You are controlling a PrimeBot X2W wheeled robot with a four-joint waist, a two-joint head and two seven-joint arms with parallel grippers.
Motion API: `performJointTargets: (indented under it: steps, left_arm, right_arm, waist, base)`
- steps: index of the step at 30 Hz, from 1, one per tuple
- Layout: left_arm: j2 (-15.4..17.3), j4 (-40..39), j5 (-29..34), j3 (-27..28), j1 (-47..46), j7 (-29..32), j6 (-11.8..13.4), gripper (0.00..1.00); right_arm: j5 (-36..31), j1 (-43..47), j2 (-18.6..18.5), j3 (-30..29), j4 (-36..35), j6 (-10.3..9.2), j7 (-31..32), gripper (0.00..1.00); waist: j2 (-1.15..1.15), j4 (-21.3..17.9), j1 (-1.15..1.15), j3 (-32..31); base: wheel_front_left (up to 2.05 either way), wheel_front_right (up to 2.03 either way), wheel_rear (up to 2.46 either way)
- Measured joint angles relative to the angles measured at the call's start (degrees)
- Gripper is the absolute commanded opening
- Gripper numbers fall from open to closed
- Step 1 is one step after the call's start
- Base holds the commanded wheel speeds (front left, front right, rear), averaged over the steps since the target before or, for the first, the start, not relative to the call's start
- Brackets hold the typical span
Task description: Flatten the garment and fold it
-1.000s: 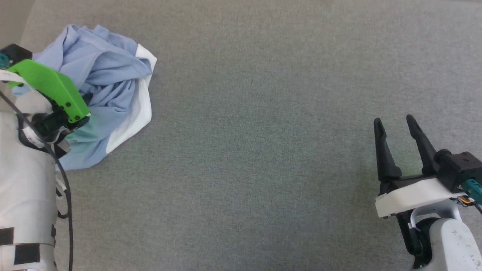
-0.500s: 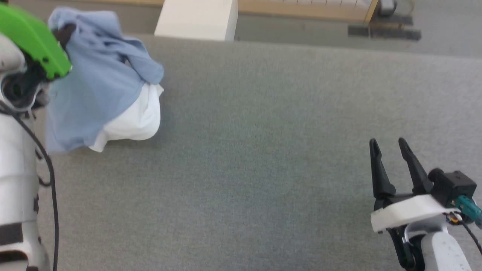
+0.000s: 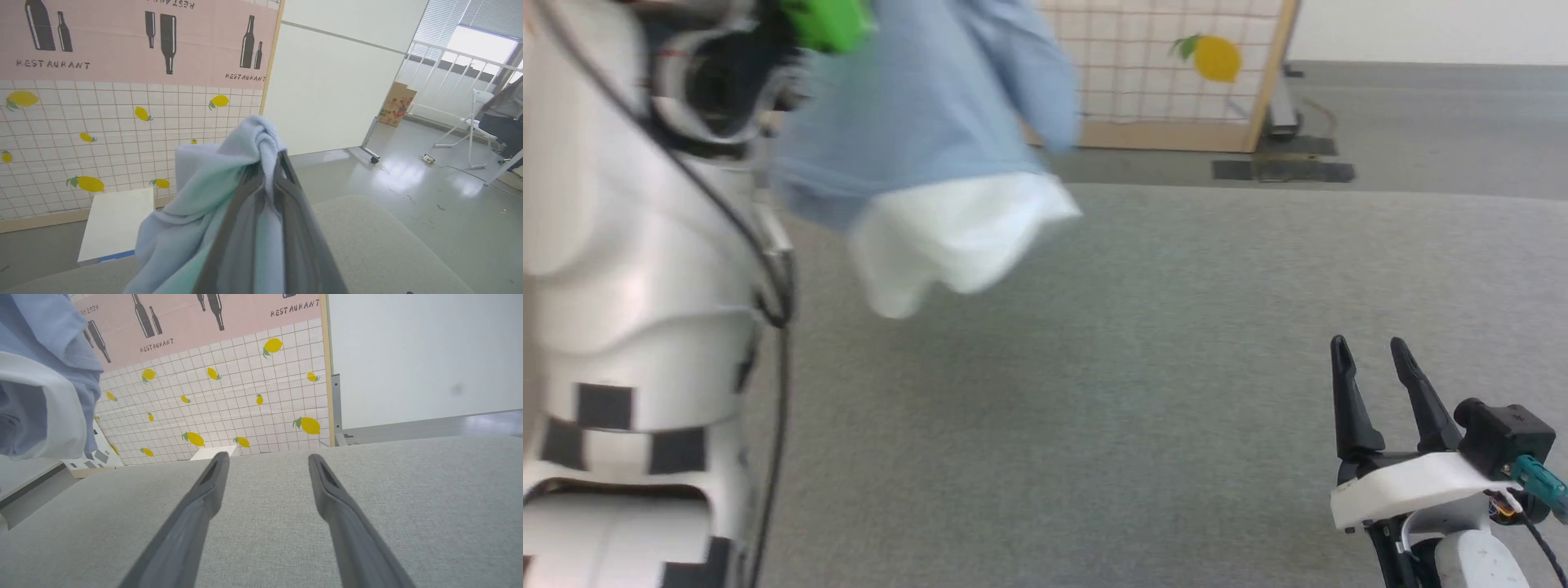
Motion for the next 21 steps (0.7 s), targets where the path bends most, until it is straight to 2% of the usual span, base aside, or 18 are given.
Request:
performJointTargets:
  steps: [8, 16, 17, 21]
  left_arm:
    - [-5.3, -4.86, -0.73, -6.8, 3.01, -0.26, -0.54, 0.0]
    - [-6.92, -5.34, -0.46, -13.06, 13.43, -4.83, -0.45, 0.0]
    - [-7.06, -2.54, 1.56, -15.83, 18.32, -8.09, -0.45, 0.0]
    - [-7.13, 5.14, 4.41, -18.05, 24.46, -12.94, 0.48, 0.0]
  right_arm:
    - [-0.09, -0.02, 0.0, -0.65, -0.22, 0.0, -0.42, 1.0]
    - [-0.07, -0.3, -0.02, -1.13, -0.85, 0.0, -0.48, 1.0]
    - [0.11, -0.52, -0.03, -1.01, -0.92, 0.0, -0.65, 1.0]
    - [0.48, -1.36, -0.03, -0.38, -0.76, 0.0, -0.69, 1.0]
  waist:
    - [0.0, -5.02, 0.0, -0.39]
    - [0.0, -8.84, 0.0, 2.06]
    - [0.0, -9.7, 0.0, 3.55]
    - [0.0, -10.79, 0.0, 5.34]
  base:
    - [0.0, 0.0, 0.0]
    - [0.0, 0.0, 0.0]
    - [0.0, 0.0, 0.0]
    - [0.0, 0.0, 0.0]
